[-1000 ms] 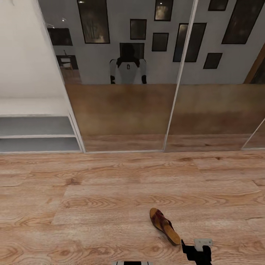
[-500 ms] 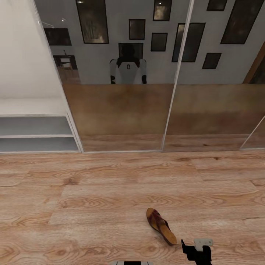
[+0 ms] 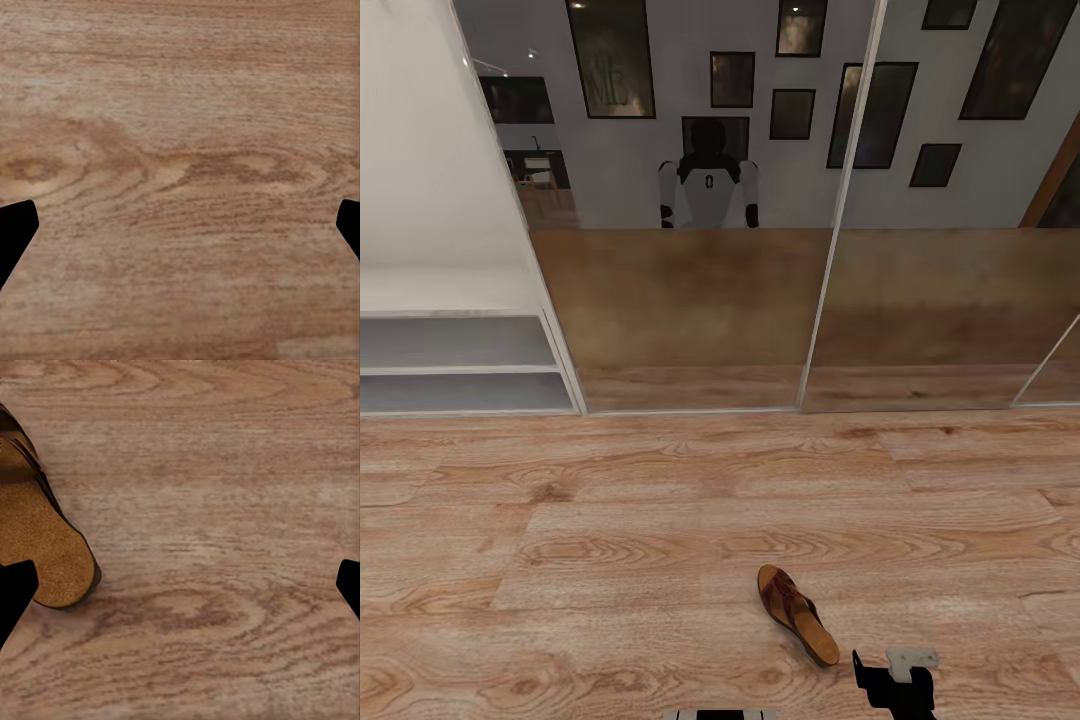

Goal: Pick up the two gym shoes and the two sandals from the corridor floor and place them onto the hallstand (shoe rack) in the corridor, making sure they are on the rack and not on the floor. Arrange them so the two gym shoes are next to each other and the two sandals are next to each other.

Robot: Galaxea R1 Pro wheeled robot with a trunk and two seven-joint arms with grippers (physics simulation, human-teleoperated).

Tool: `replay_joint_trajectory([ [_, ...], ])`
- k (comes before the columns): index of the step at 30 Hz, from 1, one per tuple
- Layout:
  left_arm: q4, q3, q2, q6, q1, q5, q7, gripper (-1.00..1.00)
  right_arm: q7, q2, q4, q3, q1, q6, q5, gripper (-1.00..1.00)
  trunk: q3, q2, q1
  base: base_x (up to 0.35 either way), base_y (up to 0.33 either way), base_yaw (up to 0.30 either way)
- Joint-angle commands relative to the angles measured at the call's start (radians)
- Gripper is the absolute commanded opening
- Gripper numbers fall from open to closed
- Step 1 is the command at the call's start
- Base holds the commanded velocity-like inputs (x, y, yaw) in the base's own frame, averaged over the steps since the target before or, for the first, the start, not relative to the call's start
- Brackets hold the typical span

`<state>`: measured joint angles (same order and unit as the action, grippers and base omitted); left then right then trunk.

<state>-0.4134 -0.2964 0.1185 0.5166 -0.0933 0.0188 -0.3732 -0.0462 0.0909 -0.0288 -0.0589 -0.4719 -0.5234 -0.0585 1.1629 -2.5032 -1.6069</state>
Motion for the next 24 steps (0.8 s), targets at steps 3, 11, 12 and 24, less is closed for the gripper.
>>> replay_joint_trajectory([
  [3,-0.005,-0.002,0.011,-0.053,-0.168,0.010,-0.008,1.00,0.004,0.003,-0.199,-0.002,-0.001,0.158,-0.034,1.00,0.001,0.000,0.000,0.000,0.000,0.000],
  [11,-0.011,-0.002,0.021,-0.319,-0.374,0.012,0.020,1.00,0.104,0.003,-0.570,-0.001,-0.001,0.604,-0.158,1.00,0.001,0.000,0.000,0.000,0.000,0.000],
  [12,-0.017,-0.001,0.019,-0.332,-0.386,0.011,0.023,1.00,0.139,0.003,-0.606,-0.001,-0.002,0.627,-0.168,1.00,0.001,0.000,0.000,0.000,0.000,0.000],
  [24,-0.039,-0.007,-0.009,-0.310,-0.405,0.001,0.033,1.00,0.282,0.026,-0.708,-0.004,-0.001,0.671,-0.191,1.00,0.001,0.000,0.000,0.014,-0.025,0.000],
])
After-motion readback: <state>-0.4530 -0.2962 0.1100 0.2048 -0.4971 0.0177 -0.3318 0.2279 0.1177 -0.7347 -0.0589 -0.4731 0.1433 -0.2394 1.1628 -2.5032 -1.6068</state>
